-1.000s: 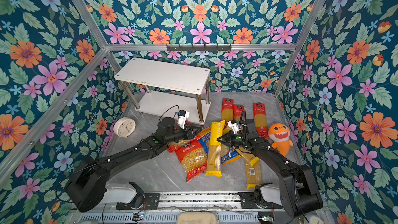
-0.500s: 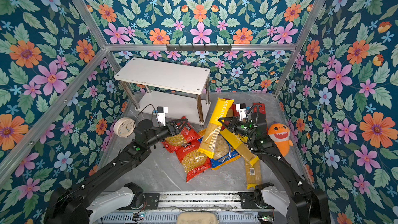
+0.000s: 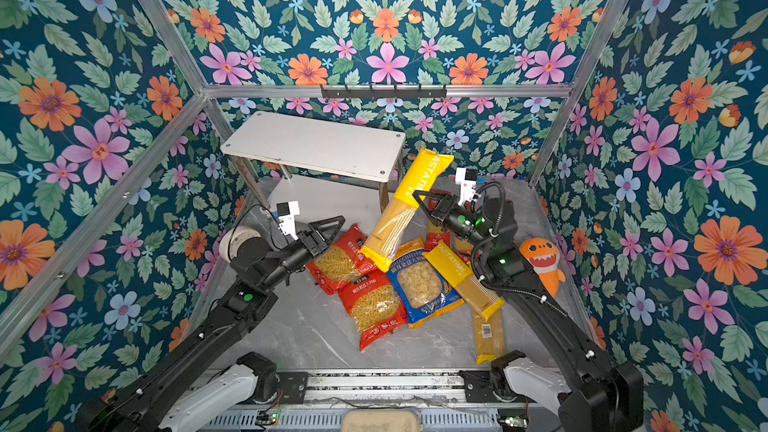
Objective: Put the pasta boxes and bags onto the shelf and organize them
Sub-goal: 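Lift the yellow pack with both grippers toward the white shelf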
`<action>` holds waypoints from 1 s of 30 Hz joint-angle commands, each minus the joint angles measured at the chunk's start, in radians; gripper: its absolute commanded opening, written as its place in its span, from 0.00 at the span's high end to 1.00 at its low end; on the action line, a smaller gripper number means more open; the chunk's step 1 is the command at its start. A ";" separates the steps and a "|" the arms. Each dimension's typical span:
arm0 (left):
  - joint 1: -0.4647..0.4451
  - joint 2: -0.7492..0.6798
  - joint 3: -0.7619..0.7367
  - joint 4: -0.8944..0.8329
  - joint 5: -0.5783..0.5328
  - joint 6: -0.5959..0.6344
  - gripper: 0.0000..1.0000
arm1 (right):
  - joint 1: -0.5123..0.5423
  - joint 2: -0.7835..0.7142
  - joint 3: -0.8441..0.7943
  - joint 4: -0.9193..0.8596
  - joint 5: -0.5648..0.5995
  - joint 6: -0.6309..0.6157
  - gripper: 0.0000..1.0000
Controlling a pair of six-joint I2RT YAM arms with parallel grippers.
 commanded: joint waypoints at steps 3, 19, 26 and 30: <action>0.000 -0.037 -0.055 0.173 -0.029 -0.128 0.02 | 0.058 0.110 0.137 0.200 0.159 0.027 1.00; -0.009 0.166 -0.010 0.473 -0.159 -0.255 0.45 | 0.223 0.393 0.300 0.291 0.380 0.099 1.00; -0.004 0.168 -0.011 0.474 -0.181 -0.262 0.50 | 0.223 0.420 0.318 0.315 0.323 0.130 1.00; 0.002 0.188 0.001 0.485 -0.176 -0.282 0.72 | 0.222 0.430 0.321 0.299 0.313 0.143 1.00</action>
